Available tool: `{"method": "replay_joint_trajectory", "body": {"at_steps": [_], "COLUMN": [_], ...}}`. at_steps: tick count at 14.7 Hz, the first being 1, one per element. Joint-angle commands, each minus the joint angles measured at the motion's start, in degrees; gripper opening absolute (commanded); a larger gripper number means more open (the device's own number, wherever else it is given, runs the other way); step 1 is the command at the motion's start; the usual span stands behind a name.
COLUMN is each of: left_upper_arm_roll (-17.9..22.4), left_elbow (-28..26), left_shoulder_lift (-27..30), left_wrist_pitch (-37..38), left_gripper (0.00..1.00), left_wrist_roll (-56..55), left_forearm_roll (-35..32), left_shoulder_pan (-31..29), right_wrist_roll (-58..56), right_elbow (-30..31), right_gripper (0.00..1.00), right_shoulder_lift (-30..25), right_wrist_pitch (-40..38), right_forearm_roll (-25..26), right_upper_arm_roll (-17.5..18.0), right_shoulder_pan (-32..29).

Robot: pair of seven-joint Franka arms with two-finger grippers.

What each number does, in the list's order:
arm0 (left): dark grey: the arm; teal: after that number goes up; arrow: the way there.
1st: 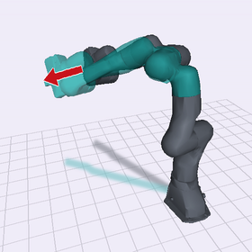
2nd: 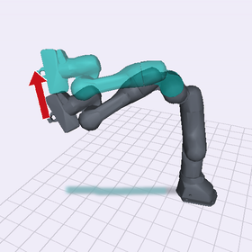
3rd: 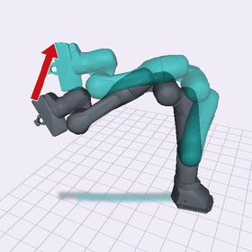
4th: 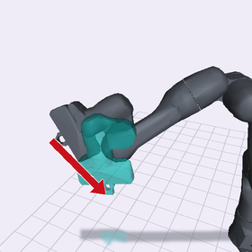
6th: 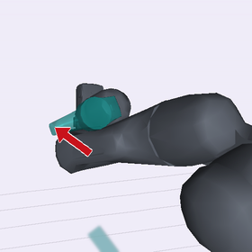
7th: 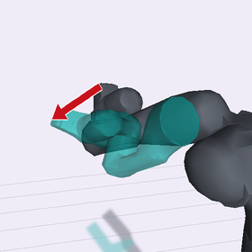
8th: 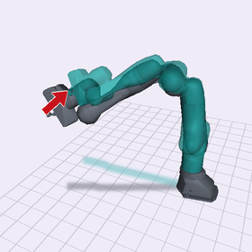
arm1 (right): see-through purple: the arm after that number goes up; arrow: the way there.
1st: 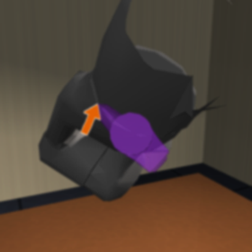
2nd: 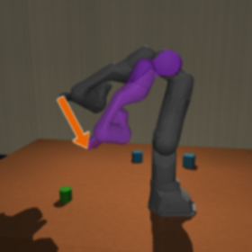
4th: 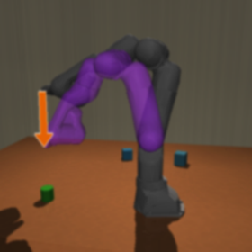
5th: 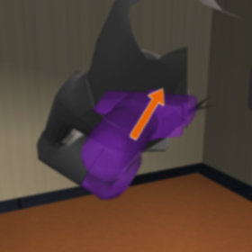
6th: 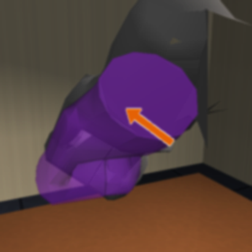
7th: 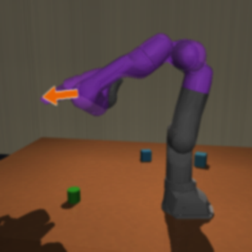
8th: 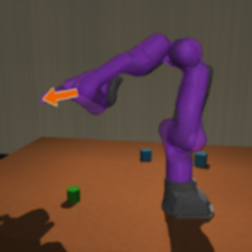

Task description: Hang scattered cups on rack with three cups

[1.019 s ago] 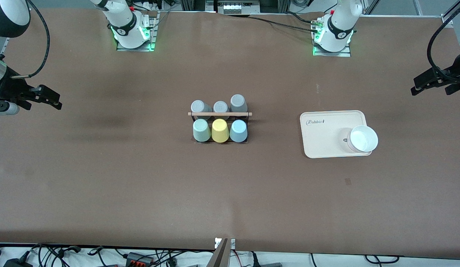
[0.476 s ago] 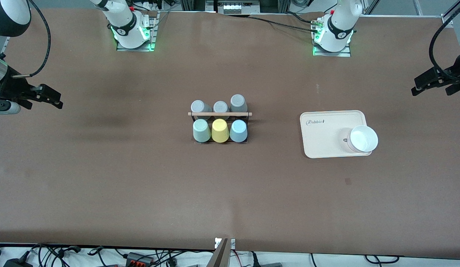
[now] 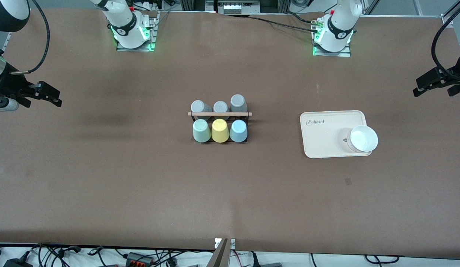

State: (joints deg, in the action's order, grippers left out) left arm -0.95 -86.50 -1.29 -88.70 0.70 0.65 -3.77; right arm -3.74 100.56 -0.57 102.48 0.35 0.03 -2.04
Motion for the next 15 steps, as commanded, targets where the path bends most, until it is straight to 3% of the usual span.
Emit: {"method": "replay_joint_trajectory", "body": {"at_steps": [1,15], "left_upper_arm_roll": [-0.1,-0.2], "left_elbow": [1.0,0.8], "left_shoulder_lift": [-0.1,0.2], "left_wrist_pitch": [-0.1,0.2], "left_gripper": [1.0,1.0], "left_wrist_roll": [0.7,0.6], "left_forearm_roll": [-1.9,-1.7], "left_shoulder_pan": [-0.2,-0.2], "right_wrist_roll": [-0.2,-0.7], "right_elbow": [1.0,1.0], "right_gripper": [1.0,1.0], "right_shoulder_lift": [-2.1,-2.4], "right_wrist_pitch": [-1.0,-2.8], "right_forearm_roll": [0.0,0.1], "right_upper_arm_roll": [0.1,0.2], "right_shoulder_pan": [-0.5,-0.6]}}
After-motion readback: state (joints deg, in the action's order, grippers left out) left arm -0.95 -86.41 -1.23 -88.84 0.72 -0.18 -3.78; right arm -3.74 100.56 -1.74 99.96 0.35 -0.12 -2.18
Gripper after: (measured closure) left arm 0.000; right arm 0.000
